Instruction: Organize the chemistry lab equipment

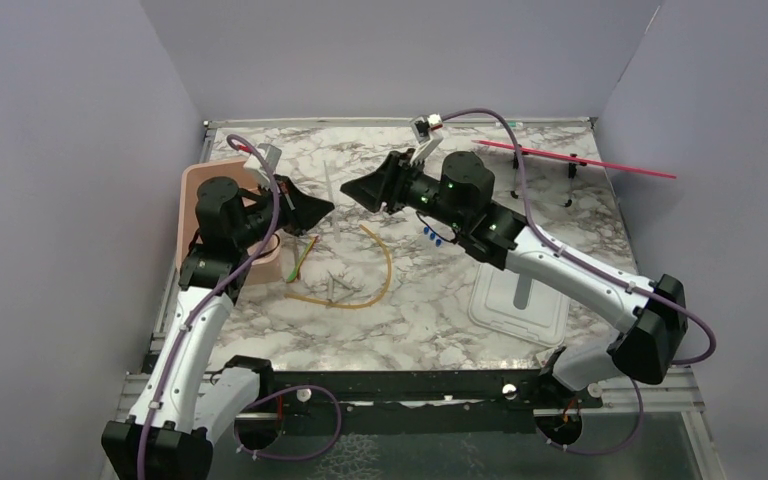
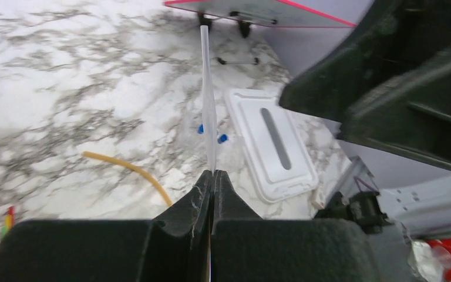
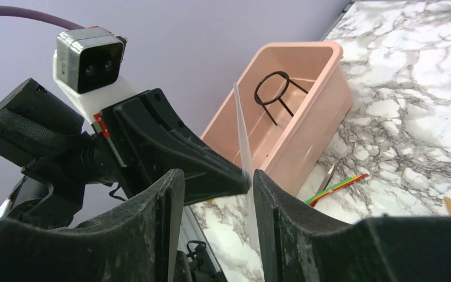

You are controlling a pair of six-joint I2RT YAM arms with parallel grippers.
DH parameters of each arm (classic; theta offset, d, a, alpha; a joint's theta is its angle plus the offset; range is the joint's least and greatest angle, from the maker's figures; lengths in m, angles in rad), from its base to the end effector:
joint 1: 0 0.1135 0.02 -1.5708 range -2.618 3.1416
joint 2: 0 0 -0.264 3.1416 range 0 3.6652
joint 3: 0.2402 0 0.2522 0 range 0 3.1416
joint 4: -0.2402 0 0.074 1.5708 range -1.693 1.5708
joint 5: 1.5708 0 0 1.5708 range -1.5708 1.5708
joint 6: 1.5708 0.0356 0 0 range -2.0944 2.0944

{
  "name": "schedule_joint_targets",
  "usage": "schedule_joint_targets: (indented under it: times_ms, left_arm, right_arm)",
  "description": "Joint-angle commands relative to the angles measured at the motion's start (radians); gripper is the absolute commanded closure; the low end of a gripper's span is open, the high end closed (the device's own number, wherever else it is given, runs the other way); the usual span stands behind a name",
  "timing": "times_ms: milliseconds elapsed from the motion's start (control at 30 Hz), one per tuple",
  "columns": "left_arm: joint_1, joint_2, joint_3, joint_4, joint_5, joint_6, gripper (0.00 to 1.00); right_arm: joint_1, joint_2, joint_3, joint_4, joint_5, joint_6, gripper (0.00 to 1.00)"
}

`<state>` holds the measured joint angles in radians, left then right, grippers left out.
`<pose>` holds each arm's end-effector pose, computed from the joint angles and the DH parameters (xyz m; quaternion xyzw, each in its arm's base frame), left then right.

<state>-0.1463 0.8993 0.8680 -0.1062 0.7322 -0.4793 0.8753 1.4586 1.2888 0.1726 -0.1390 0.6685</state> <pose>0.1964 -0.0530 0.3587 0.1152 0.7333 -0.4456 0.5005 0.2213 0.2728 0.3939 -0.1216 0.6956 0.5278 0.4720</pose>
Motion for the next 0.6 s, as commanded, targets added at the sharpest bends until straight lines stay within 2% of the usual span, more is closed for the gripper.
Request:
schedule_joint_targets:
  times_ms: [0,133,233,367,500,567]
  left_arm:
    - [-0.002,0.007,0.108,-0.204,-0.301,0.112,1.0]
    - [0.0,0.077,0.215,-0.42,-0.612,0.163,1.0]
    - [0.009,0.137,0.294,-0.514,-0.77,0.181,1.0]
    - [0.034,0.224,0.381,-0.592,-0.872,0.223,1.0]
    - [0.074,0.3,0.38,-0.623,-0.949,0.263,1.0]
    - [0.103,0.337,0.369,-0.623,-0.929,0.278,1.0]
  right_arm:
    - [-0.001,-0.074,-0.023,-0.049,0.1,-0.022,0.48]
    - [-0.001,-0.112,-0.053,-0.083,0.134,-0.033,0.48]
    - [-0.001,-0.138,-0.085,-0.101,0.163,-0.039,0.49]
    - [-0.003,-0.165,-0.122,-0.11,0.198,-0.039,0.49]
    - [-0.002,-0.174,-0.137,-0.116,0.194,-0.038,0.48]
    - [-0.002,-0.175,-0.141,-0.124,0.196,-0.041,0.48]
